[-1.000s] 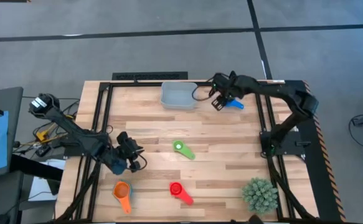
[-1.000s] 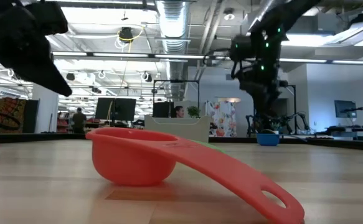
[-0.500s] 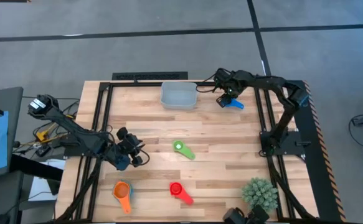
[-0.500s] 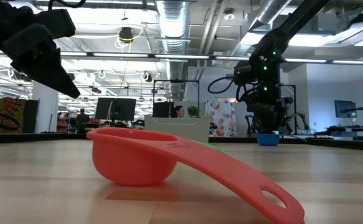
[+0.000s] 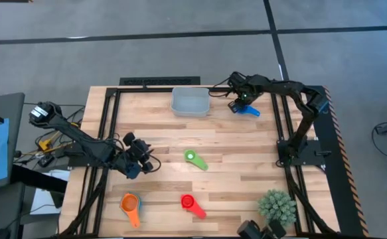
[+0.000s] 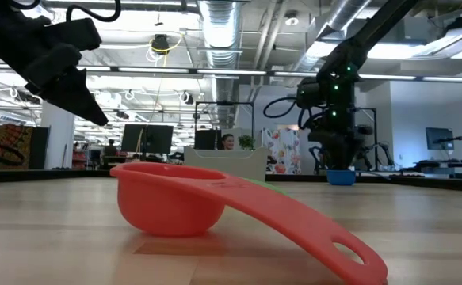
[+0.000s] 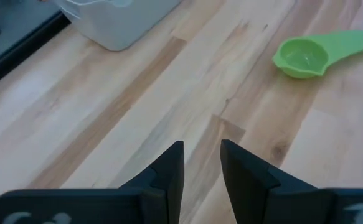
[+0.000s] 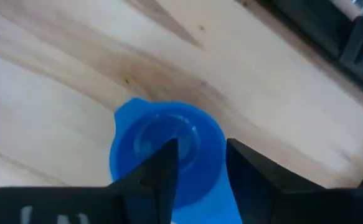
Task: Nest measuring cups in basket
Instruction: Stack the blue measuring cup on top of the orange measuring cup
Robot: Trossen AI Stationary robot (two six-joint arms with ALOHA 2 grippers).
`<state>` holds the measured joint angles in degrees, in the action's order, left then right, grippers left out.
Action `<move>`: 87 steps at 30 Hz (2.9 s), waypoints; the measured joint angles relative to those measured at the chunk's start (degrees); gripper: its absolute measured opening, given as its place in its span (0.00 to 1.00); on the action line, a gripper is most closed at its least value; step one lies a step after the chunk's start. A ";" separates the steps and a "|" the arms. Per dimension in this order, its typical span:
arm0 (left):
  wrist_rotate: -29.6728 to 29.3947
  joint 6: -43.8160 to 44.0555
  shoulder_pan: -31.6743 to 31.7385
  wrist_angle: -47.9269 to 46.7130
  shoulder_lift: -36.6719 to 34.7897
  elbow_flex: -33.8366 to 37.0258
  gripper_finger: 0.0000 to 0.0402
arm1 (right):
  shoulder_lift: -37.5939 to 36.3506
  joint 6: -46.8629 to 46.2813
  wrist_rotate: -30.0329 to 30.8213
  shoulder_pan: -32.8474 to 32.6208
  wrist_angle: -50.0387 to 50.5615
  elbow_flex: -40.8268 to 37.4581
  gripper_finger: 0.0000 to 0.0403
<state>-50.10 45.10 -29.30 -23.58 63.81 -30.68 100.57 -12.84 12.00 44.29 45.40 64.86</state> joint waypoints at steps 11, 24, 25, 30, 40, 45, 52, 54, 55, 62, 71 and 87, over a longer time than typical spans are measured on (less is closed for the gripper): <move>2.79 0.12 0.00 0.07 0.00 -0.02 0.24 | 0.02 -4.48 -7.52 -3.14 5.00 0.00 0.22; 2.22 0.42 -0.02 0.30 0.00 -0.02 0.24 | 0.02 -6.71 -5.77 -10.43 4.05 0.00 0.17; 2.08 0.47 -0.02 0.38 0.00 -0.02 0.24 | 0.02 -6.71 -5.76 -10.43 4.07 0.00 0.17; 2.87 0.64 -0.02 0.40 0.00 -0.02 0.24 | -0.05 -6.13 -5.71 -10.58 3.88 0.00 0.20; 1.17 0.80 -0.02 0.80 0.01 -0.02 0.24 | -0.12 1.82 3.41 -7.24 1.11 1.01 0.45; 1.37 1.90 -0.29 1.10 0.02 -0.04 0.24 | 3.12 6.36 2.18 -4.89 2.08 0.97 0.61; 2.19 2.23 -0.37 1.13 0.02 -0.04 0.24 | 7.80 6.80 -1.20 -3.94 3.31 1.25 0.58; 2.31 2.28 -0.37 1.12 0.02 -0.04 0.24 | 8.13 5.99 -1.18 -4.49 3.70 1.25 0.51; 2.31 2.30 -0.37 1.12 0.02 -0.04 0.24 | 8.00 5.32 -1.17 -4.78 3.72 1.20 0.47; 3.03 2.32 -0.37 1.14 0.02 -0.04 0.24 | 3.64 -0.50 -2.13 -7.17 4.18 0.87 0.06; 4.58 2.74 -2.05 1.17 0.02 -0.04 0.24 | -4.40 -9.43 -1.65 -15.40 4.56 0.85 0.05; -5.38 -4.86 -2.58 10.02 0.02 -0.04 0.24 | -6.70 -23.25 21.40 -43.80 -28.55 0.89 0.03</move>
<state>-55.48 40.24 -31.88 -13.56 63.83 -30.72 93.87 -36.09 33.40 0.50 16.86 65.75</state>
